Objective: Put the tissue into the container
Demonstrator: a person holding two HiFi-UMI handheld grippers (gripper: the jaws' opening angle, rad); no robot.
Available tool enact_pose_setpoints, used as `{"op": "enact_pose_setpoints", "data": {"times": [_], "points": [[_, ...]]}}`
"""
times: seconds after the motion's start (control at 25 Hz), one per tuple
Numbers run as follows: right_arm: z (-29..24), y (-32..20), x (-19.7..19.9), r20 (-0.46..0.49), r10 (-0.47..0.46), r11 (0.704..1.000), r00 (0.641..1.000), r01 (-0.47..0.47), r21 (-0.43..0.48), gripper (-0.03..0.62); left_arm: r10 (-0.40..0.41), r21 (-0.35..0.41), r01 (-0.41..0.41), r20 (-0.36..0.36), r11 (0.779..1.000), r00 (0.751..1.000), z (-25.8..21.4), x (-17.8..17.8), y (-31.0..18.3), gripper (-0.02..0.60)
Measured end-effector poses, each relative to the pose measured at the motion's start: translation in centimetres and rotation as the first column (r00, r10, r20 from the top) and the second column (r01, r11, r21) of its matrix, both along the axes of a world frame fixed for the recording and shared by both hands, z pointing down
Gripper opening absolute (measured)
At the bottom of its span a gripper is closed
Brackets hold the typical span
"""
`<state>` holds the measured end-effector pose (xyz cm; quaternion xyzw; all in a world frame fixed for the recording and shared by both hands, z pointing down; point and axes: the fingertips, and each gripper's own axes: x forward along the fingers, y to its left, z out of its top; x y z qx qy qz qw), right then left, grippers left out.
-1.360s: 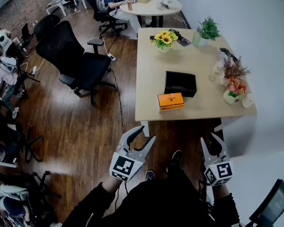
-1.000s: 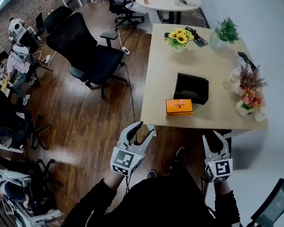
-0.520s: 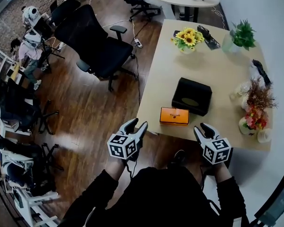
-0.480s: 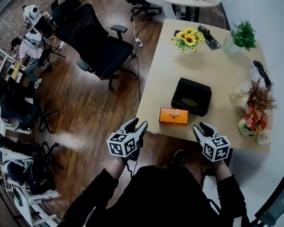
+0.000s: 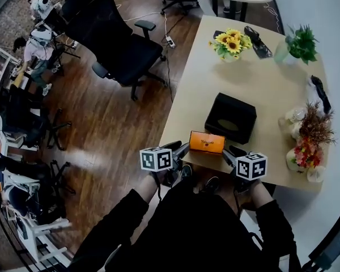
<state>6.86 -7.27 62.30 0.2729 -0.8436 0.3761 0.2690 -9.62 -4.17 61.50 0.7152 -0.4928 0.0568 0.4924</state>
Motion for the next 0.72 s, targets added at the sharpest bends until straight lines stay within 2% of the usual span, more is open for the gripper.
{"op": "enact_pose_setpoints", "data": {"times": [0.32,0.48,0.56,0.72], "points": [[1.9,-1.4,-0.3,-0.039,0.067,0.995,0.997,-0.069,-0.074,0.156,0.097,-0.069,-0.099,-0.036,0.993,0.995,3.1,2.0,-1.7,0.179],[2.7,-0.7,-1.0,-0.032,0.044,0.99,0.999,-0.047,-0.129,0.155,0.132,-0.094,-0.136,-0.04,0.986,0.99,3.8,2.5,-1.8,0.178],[2.9,-0.3,-1.6,-0.01,0.04,0.986,0.999,-0.041,-0.159,0.114,0.142,-0.099,-0.147,-0.049,0.984,0.989,4.0,2.6,-1.7,0.176],[3.1,0.0,-1.8,0.01,0.042,0.978,0.999,-0.039,-0.206,0.094,0.165,-0.093,-0.17,-0.06,0.981,0.985,4.3,2.7,-1.6,0.163]]}}
